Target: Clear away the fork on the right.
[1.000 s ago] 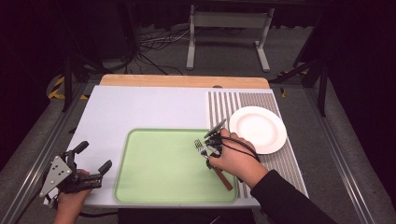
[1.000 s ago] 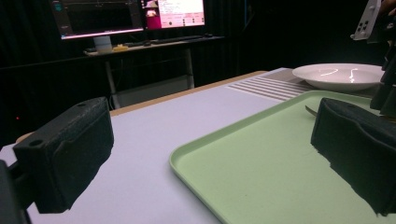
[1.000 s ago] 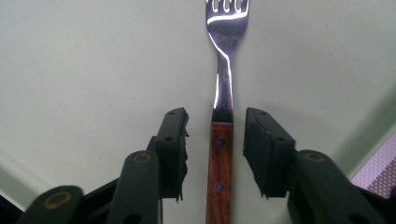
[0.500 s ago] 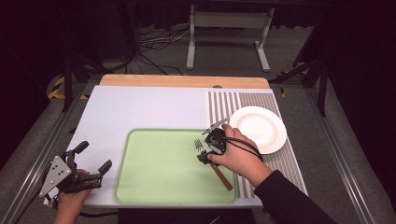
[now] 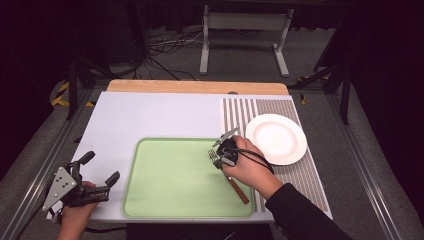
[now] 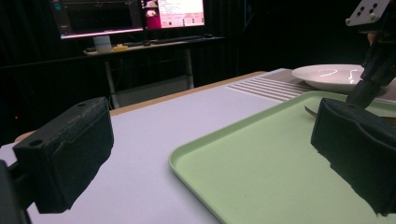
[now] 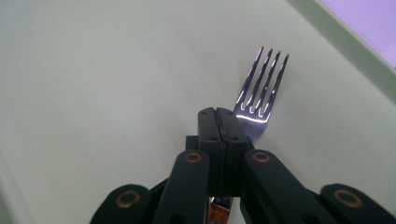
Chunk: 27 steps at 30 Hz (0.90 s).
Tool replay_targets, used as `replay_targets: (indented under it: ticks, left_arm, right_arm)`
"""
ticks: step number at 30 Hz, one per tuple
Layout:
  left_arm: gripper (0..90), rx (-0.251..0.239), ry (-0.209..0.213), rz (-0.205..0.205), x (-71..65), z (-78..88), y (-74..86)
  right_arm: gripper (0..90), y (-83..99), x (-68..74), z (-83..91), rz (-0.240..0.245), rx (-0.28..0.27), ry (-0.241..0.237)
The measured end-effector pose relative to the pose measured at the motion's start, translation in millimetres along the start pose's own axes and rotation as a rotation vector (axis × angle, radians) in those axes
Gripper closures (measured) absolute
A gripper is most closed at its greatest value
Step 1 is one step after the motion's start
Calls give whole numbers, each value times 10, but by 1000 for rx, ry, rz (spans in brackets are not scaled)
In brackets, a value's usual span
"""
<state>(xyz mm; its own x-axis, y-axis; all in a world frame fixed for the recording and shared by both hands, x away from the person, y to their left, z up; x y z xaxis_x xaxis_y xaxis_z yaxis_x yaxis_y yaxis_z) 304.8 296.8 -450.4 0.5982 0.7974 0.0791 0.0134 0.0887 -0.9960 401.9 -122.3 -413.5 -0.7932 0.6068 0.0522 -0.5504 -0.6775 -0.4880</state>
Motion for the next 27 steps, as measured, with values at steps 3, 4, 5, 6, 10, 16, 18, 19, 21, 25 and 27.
replay_targets:
  ticks: [3, 4, 5, 6, 10, 16, 18, 19, 21, 25, 27]
  left_arm:
    - [0, 1, 0, 1, 0, 0, 1]
    - [0, 1, 0, 1, 0, 0, 1]
    - [0, 0, -1, 1, 1, 0, 1]
    - [0, 0, -1, 0, 1, 0, 1]
    - [0, 2, 0, -1, -1, -1, 1]
    - [0, 1, 0, 1, 2, 0, 1]
    - [0, 1, -1, 1, 2, 0, 2]
    - [0, 2, 0, 0, 1, -1, 1]
    - [0, 3, 0, -1, 0, -2, 2]
    - [0, 2, -1, -1, -1, -2, 1]
    - [0, 2, -2, -1, 0, -2, 2]
  right_arm:
    - [900, 7, -8, -49, -2, 9, -10]
    - [900, 7, -8, -49, -2, 9, -10]
    - [900, 10, -12, -70, -2, 18, -12]
    - [900, 13, -14, -85, -3, 22, -11]
    - [900, 26, -18, -144, -1, 41, -9]
    - [900, 37, -20, -186, -1, 57, -6]
    - [900, 37, -23, -192, 0, 61, -3]
    - [900, 37, -23, -195, 0, 63, 0]
    - [900, 37, -24, -201, 0, 63, 2]
    - [900, 40, -35, -213, 11, 70, 16]
    - [900, 43, -40, -221, 8, 72, 18]
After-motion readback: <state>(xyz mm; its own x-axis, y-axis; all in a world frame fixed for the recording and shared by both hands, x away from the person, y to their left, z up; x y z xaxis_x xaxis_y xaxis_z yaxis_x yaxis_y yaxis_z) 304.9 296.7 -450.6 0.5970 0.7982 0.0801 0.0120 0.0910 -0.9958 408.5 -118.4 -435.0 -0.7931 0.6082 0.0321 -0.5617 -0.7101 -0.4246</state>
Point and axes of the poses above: each handheld gripper's, and its own axes: z roughly backward along the jaws, y roughly out of its underside, x roughly to its left, the point moved 1 cm from there along -z, roughly forward along the jaws
